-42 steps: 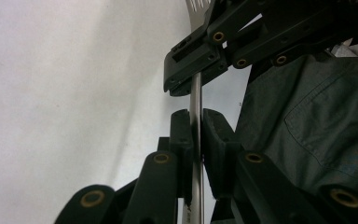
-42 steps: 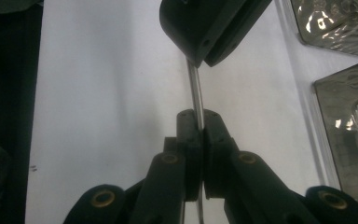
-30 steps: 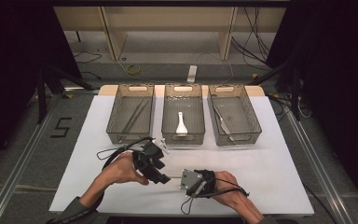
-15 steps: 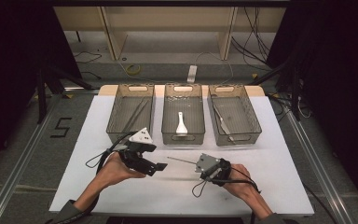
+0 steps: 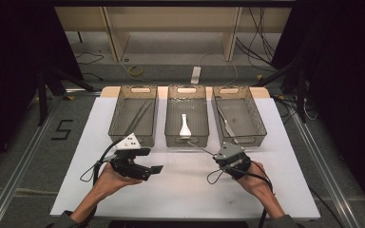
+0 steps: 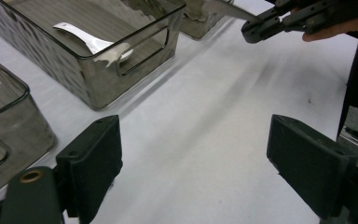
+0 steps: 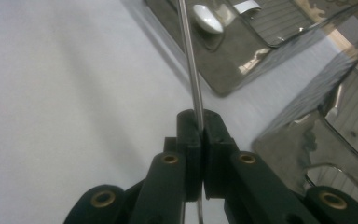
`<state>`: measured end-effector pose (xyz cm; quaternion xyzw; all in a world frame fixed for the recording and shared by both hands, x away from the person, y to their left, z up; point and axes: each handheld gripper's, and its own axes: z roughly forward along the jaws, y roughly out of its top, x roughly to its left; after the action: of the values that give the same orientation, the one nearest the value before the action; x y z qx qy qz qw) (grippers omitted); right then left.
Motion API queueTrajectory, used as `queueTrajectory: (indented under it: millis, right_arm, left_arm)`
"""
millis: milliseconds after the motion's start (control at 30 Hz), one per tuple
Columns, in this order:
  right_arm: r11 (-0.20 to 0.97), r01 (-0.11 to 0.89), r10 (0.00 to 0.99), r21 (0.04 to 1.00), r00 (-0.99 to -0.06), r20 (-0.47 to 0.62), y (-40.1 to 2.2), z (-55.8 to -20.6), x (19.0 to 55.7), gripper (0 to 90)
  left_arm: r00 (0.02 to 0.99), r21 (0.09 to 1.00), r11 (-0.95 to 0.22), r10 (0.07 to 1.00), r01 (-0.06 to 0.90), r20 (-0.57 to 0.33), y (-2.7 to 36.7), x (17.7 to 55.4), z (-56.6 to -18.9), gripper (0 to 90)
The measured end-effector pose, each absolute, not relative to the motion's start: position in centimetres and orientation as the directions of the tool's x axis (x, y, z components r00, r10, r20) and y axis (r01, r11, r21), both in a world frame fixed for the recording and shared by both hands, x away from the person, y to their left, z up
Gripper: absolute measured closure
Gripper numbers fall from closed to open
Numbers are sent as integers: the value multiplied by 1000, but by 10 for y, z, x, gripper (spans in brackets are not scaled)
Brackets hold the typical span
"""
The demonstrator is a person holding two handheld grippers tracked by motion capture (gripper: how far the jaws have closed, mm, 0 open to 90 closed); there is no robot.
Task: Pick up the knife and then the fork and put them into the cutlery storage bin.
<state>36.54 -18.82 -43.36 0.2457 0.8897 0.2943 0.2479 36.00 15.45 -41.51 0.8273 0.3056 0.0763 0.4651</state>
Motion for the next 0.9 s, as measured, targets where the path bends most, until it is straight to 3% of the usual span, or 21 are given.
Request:
queueTrajectory:
  millis: [167,467,900]
  right_arm:
    - [684,311,611,661,-738,-285,-198,-430,369,880]
    - [647,333,651,686,-709,-270,-210,-423,374,880]
    - [586,349,718,731,-643,-268,-229,-405,389,880]
  left_arm:
    - [783,844,-346,609,410,-130,162,357,-417,168]
    - [737,861,-275,657,428,-157,180,355,-419,163]
    - [730,877,-249,666,410,-152,185,348,-416,157]
